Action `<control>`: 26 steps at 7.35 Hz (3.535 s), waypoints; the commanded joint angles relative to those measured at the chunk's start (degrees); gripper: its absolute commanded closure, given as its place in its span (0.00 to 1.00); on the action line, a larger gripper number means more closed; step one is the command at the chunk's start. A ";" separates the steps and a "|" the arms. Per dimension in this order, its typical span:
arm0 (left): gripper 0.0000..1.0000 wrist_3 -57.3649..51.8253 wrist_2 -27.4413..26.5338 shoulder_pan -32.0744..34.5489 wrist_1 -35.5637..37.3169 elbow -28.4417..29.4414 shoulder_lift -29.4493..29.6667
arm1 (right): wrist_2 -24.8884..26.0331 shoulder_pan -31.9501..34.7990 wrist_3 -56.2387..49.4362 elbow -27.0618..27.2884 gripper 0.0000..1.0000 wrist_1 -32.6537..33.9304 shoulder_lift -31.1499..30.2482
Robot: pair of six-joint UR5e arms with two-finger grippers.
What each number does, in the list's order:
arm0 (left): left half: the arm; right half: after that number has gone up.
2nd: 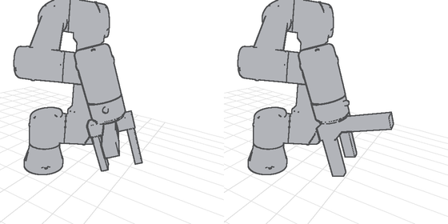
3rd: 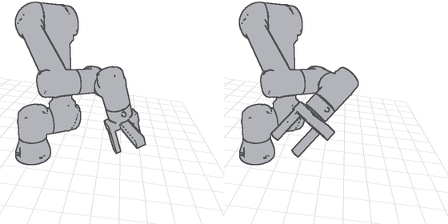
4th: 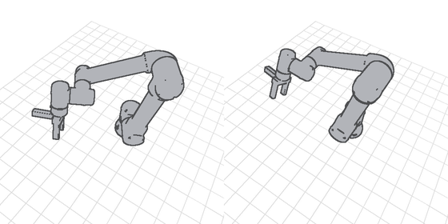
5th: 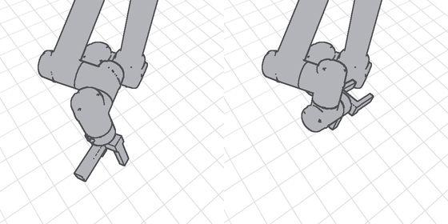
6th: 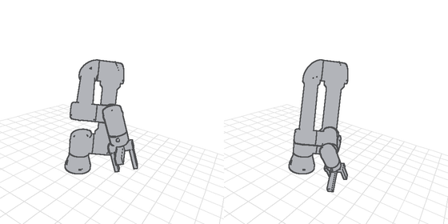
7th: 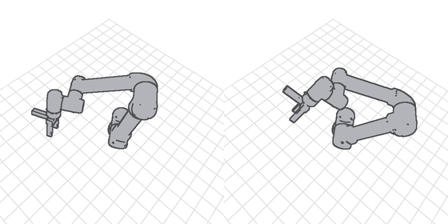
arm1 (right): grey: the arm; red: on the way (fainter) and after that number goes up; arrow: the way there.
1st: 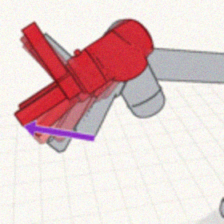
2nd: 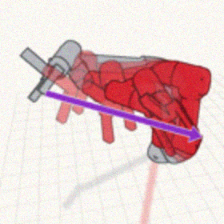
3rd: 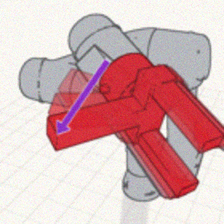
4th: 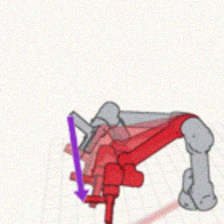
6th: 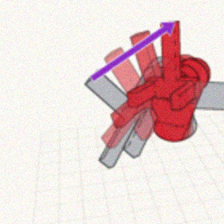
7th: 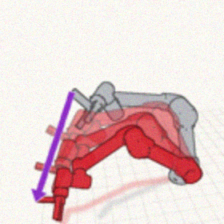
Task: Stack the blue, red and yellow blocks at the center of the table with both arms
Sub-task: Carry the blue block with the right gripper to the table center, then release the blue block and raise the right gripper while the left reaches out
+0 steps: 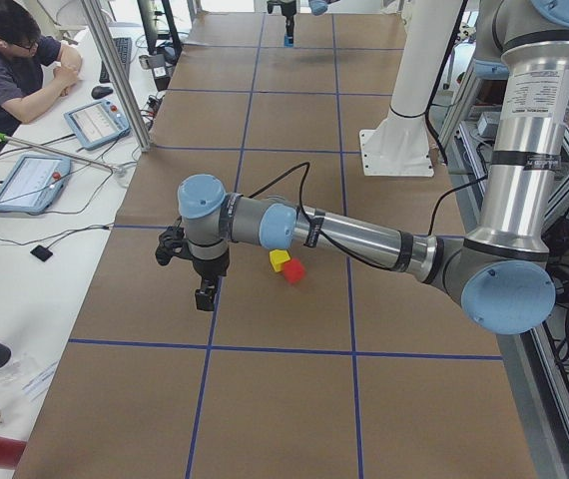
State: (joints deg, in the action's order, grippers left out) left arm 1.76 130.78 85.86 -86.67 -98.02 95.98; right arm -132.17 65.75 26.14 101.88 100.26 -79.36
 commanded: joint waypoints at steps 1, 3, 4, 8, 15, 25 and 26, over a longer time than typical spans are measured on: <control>0.00 0.00 0.00 -0.08 -0.08 -0.50 0.00 | 7.77 -10.77 0.57 -6.73 1.00 11.79 22.49; 0.00 0.00 2.44 -0.08 -0.08 -0.42 0.17 | 10.76 -19.48 12.10 -17.63 1.00 7.18 34.40; 0.00 0.00 3.68 -0.08 -0.08 -0.33 0.26 | 11.22 -23.00 20.88 -23.60 1.00 -0.69 37.93; 0.00 0.00 3.78 -0.08 -0.08 -0.06 0.35 | 11.40 -29.01 33.18 -32.71 1.00 -6.30 46.66; 0.00 0.00 3.78 -0.08 0.01 -0.24 0.53 | 12.19 -32.35 42.33 -33.94 0.02 -11.57 46.49; 0.01 10.46 -0.76 -12.95 -23.53 -11.31 -13.23 | 1.91 -4.97 1.27 -13.47 0.00 4.94 26.93; 0.01 10.28 -2.97 -16.22 -27.72 -11.31 -15.19 | 2.26 -2.24 -5.42 -13.64 0.00 4.95 23.93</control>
State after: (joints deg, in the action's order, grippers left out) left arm 12.22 130.79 74.34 -106.18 -108.96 84.72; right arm -130.22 59.38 30.66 87.93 104.25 -51.14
